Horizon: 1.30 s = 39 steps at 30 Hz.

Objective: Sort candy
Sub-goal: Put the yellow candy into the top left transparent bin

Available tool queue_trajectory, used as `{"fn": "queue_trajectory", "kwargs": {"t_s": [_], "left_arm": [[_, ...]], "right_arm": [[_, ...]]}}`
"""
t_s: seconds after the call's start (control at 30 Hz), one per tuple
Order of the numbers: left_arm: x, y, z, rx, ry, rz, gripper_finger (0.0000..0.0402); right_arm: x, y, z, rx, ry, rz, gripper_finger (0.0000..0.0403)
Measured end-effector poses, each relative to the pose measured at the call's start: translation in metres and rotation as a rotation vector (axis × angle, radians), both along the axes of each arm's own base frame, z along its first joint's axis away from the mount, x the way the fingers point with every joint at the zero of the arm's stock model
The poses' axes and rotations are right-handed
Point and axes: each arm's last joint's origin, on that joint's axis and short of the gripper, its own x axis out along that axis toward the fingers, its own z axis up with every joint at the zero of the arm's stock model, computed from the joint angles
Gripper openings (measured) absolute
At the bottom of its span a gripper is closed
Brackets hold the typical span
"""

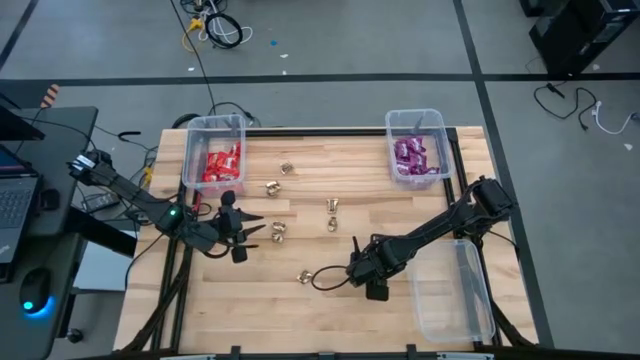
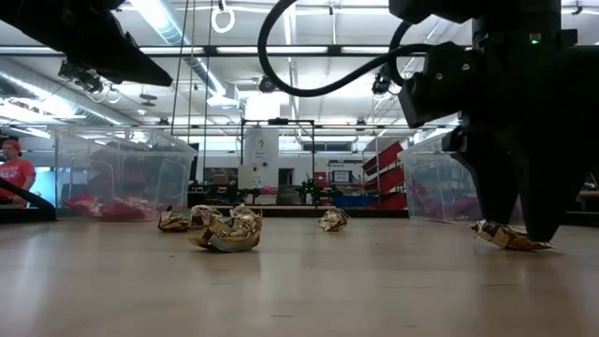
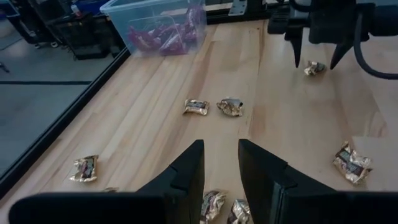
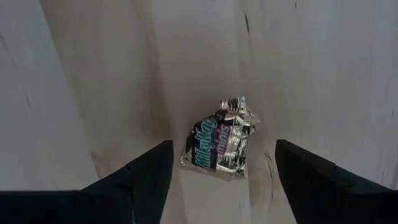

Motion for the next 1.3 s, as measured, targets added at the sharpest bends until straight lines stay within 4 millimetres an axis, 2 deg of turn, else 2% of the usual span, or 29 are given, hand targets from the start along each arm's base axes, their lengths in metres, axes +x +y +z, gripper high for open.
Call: {"fn": "queue_trajectory", "kwargs": {"t_s": [0.27,0.73,1.1,1.3], "left_arm": [[-0.0002,0.0003,-0.0004,-0.006,0.0,0.009,0.0102],[-0.0005,0.0004,-0.0008,-0.003,0.005,0.009,0.0102],[-0.0011,0.0008,-0.0019,-0.002,0.015,0.012,0.0102],[-0.0016,0.0012,-0.0029,-0.011,0.021,0.021,0.0102]], "right_arm": [[0.0004,-0.0004,-0.0009,-0.001,0.002,-0.005,0.0243],[0.0053,-0.0015,-0.0005,-0.046,-0.063,-0.016,0.0169],[0.0073,-0.0044,-0.0005,-0.046,-0.071,-0.021,0.0159],[0.007,-0.0043,-0.0005,-0.047,-0.069,-0.02,0.0131]]}}
